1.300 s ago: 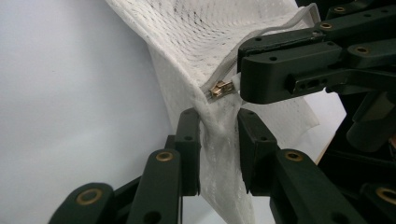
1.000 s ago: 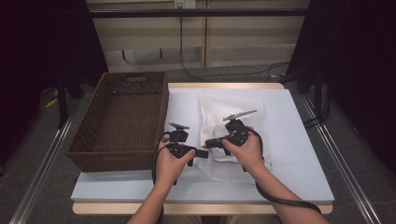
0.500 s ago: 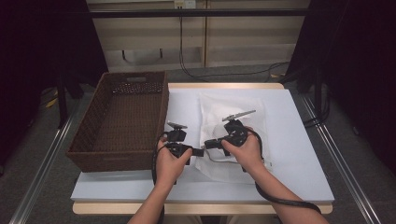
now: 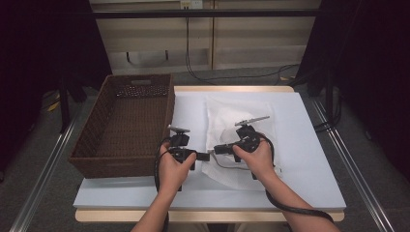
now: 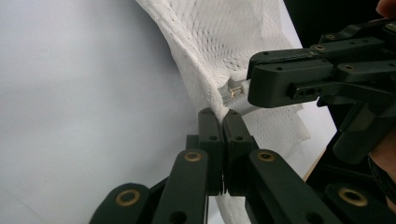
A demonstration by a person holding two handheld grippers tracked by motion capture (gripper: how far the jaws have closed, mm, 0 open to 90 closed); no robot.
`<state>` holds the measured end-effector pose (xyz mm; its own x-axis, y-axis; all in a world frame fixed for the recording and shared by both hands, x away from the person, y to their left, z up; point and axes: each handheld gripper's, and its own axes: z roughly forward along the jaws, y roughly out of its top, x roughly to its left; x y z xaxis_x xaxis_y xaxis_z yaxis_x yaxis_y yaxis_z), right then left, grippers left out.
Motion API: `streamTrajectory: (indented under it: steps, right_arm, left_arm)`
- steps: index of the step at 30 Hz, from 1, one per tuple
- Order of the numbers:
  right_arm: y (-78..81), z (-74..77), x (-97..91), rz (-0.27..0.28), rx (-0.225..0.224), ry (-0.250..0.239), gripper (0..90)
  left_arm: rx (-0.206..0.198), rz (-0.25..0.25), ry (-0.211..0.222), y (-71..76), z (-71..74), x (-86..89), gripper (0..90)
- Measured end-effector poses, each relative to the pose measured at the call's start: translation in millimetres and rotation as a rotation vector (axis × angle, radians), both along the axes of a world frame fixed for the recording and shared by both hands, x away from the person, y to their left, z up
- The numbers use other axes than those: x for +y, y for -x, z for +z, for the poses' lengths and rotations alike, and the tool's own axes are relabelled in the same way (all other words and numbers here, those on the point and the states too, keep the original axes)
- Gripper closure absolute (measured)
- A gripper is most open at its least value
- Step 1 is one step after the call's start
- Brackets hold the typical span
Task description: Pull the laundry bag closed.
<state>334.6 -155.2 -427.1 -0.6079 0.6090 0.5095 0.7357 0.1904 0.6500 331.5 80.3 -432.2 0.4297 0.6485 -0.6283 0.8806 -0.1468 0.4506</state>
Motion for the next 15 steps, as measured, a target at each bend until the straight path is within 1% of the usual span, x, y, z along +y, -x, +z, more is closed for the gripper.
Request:
streamTrajectory:
  steps: [2,4,5,6,7,10,11,12,15]
  right_arm:
    - [0.5,-0.5,0.7,-0.001,0.002,0.013,87.1]
    - [0.8,-0.7,0.2,-0.001,0.004,0.007,87.1]
    - [0.9,-0.6,-0.4,0.001,0.007,-0.001,87.1]
    - [1.1,-0.8,-1.3,0.002,0.002,0.005,87.1]
    - [1.1,-1.3,-2.4,0.001,0.009,-0.005,87.1]
    - [2.3,-1.4,-3.2,0.001,0.008,-0.004,87.1]
    - [3.0,-1.3,-3.4,0.0,0.004,-0.002,87.1]
    - [3.5,-1.2,-3.7,-0.001,0.003,-0.006,87.1]
    - [4.9,-0.5,-4.7,-0.001,-0.002,-0.01,87.1]
  left_arm:
    - [-0.011,-0.007,-0.018,-0.1,0.0,-0.3,88.7]
    - [-0.007,-0.007,-0.006,0.3,0.6,0.6,88.7]
    - [-0.008,-0.007,-0.008,0.5,1.4,1.1,88.7]
    - [-0.011,-0.007,-0.009,0.6,2.0,1.1,88.7]
    - [-0.007,0.0,-0.004,1.4,2.6,-0.1,88.7]
    - [-0.014,-0.014,-0.023,2.0,3.3,-1.2,88.8]
    - [-0.016,-0.015,-0.024,2.0,3.8,-0.9,88.8]
    - [-0.009,-0.008,-0.017,2.8,4.7,-1.9,88.7]
    - [-0.027,-0.014,-0.027,3.7,5.9,-2.8,88.8]
